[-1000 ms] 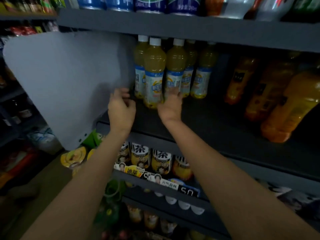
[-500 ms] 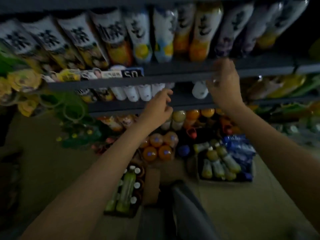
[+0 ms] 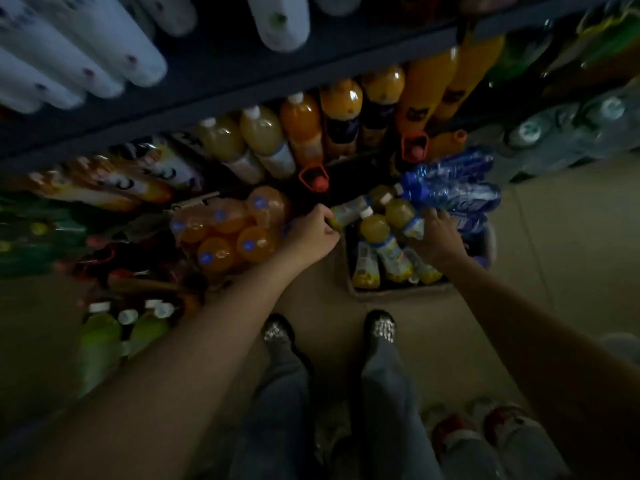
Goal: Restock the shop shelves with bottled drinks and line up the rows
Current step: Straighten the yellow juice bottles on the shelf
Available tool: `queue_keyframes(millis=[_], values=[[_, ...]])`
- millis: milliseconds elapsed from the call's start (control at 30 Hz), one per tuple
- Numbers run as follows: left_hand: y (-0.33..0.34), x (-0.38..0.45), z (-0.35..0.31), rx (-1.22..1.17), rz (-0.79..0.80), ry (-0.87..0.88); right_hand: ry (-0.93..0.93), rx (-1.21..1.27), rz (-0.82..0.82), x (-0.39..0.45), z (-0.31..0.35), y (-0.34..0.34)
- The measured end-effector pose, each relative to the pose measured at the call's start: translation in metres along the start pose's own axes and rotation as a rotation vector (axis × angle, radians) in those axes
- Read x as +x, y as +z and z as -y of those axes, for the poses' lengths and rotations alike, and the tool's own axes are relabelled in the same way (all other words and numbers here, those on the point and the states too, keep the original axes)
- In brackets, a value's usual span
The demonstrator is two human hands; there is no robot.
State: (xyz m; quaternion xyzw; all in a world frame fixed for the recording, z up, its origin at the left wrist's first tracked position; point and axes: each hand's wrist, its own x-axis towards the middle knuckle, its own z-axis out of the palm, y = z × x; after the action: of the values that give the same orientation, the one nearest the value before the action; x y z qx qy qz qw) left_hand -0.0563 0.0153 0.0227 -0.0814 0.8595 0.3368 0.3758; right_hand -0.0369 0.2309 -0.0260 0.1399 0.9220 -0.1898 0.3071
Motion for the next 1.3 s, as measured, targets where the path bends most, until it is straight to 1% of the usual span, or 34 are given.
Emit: queue_keyframes(millis=[100, 233, 333, 367, 433, 500, 567, 600, 633, 700, 767, 800, 833, 900, 933, 1000, 1067, 1100, 1167, 1200, 1300], values=[[0.043, 0.033, 0.011, 0.087, 0.043, 0.0, 0.031, -0.05, 0.011, 0.045, -0.029, 0.04], [0.085, 0.053, 0.028, 0.109, 0.065, -0.023, 0.119, -0.077, 0.009, 0.084, -0.056, 0.082], [0.099, 0.055, 0.043, 0.034, -0.026, 0.027, 0.097, -0.2, -0.046, 0.096, -0.065, 0.095], [0.1, 0.055, 0.043, -0.008, -0.072, 0.034, 0.085, -0.202, -0.061, 0.098, -0.066, 0.092], [0.1, 0.054, 0.039, -0.116, -0.114, -0.022, 0.108, -0.085, -0.047, 0.096, -0.069, 0.081], [0.102, 0.056, 0.032, -0.34, -0.042, -0.15, 0.118, 0.095, -0.032, 0.081, -0.066, 0.071], [0.105, 0.052, 0.016, -0.565, 0.085, -0.269, 0.018, 0.225, -0.04, 0.05, -0.054, 0.065], [0.108, 0.049, 0.009, -0.645, 0.129, -0.279, -0.066, 0.259, -0.047, 0.033, -0.045, 0.064], [0.113, 0.047, 0.006, -0.752, 0.122, -0.266, -0.169, 0.28, -0.027, 0.017, -0.035, 0.061], [0.118, 0.04, 0.005, -0.985, 0.022, -0.284, -0.358, 0.298, 0.109, 0.0, -0.017, 0.055], [0.115, 0.033, 0.021, -1.081, -0.074, -0.38, -0.386, 0.38, 0.277, 0.013, -0.01, 0.051], [0.111, 0.03, 0.037, -1.096, -0.113, -0.408, -0.361, 0.398, 0.281, 0.03, -0.012, 0.053], [0.107, 0.028, 0.053, -1.107, -0.171, -0.425, -0.312, 0.377, 0.244, 0.048, -0.016, 0.061], [0.096, 0.026, 0.084, -1.094, -0.284, -0.435, -0.194, 0.211, 0.181, 0.077, -0.02, 0.083], [0.092, 0.026, 0.097, -1.08, -0.316, -0.451, -0.134, 0.159, 0.155, 0.087, -0.017, 0.099], [0.086, 0.023, 0.116, -1.097, -0.332, -0.488, -0.052, 0.128, 0.052, 0.095, -0.009, 0.126], [0.08, 0.02, 0.125, -1.125, -0.342, -0.513, -0.014, 0.135, -0.063, 0.094, -0.004, 0.135], [0.077, 0.018, 0.125, -1.147, -0.349, -0.517, -0.005, 0.147, -0.073, 0.091, -0.001, 0.133], [0.068, 0.01, 0.118, -1.17, -0.348, -0.497, -0.024, 0.147, -0.045, 0.08, 0.008, 0.116], [0.063, 0.004, 0.11, -1.162, -0.337, -0.477, -0.069, 0.139, -0.016, 0.071, 0.016, 0.102], [0.028, -0.029, 0.081, -1.153, -0.327, -0.364, -0.279, 0.16, 0.039, 0.023, 0.066, 0.038]])
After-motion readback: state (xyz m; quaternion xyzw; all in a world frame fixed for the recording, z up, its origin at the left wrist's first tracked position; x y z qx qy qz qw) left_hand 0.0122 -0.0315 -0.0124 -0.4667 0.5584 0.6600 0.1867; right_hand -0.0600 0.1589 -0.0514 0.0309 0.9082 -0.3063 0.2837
